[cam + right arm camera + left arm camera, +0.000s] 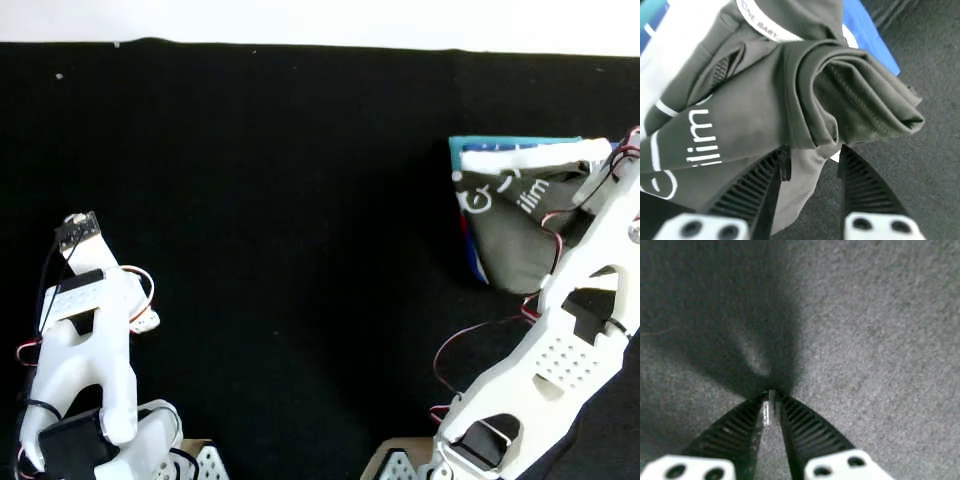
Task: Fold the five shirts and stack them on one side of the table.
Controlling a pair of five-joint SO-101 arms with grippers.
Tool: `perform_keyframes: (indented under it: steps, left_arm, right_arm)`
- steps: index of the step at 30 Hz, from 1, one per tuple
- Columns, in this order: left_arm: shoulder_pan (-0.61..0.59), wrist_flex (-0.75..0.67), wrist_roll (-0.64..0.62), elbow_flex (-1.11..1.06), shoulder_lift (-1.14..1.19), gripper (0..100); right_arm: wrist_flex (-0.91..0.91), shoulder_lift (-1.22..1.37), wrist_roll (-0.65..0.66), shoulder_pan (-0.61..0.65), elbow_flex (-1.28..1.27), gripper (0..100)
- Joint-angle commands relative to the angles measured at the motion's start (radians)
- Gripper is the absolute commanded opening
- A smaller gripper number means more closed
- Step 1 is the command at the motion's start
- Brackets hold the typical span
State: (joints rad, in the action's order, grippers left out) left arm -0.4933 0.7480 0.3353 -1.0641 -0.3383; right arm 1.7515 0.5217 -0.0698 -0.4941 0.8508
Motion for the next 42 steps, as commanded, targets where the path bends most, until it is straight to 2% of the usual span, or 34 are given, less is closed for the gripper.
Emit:
perform_keyframes:
  steps: [1,8,12,20,30,36,42]
  left_arm:
    - [-0.007,-0.04,-0.002,-0.001,-0.002,1]
    - [-0.007,-0.04,-0.002,-0.001,-0.002,1]
    - [-0.007,-0.04,-0.002,-0.001,-0.002,1]
    - [-0.007,-0.04,-0.002,-0.001,-0.002,1]
    - [-0.007,-0.04,-0.002,-0.001,-0.002,1]
    - [-0.007,-0.04,-0.002,-0.001,-0.002,1]
    - [-0.007,-0.04,-0.002,-0.001,-0.002,1]
  right_arm:
    - [-0.027,-0.062,0.008,-0.007,-0.024,15.7]
    - [-0.119,-0.062,0.008,-0.015,-0.117,13.9]
    - [-0.166,-0.064,0.009,-0.015,-0.12,0.7]
    - [-0.202,-0.07,0.048,-0.013,-0.096,0.6]
    - [-0.214,-0.065,0.043,0.056,0.088,0.6]
    - [-0.34,-0.064,0.041,0.105,0.088,0.6]
    - [-0.479,-0.062,0.043,0.102,0.087,0.6]
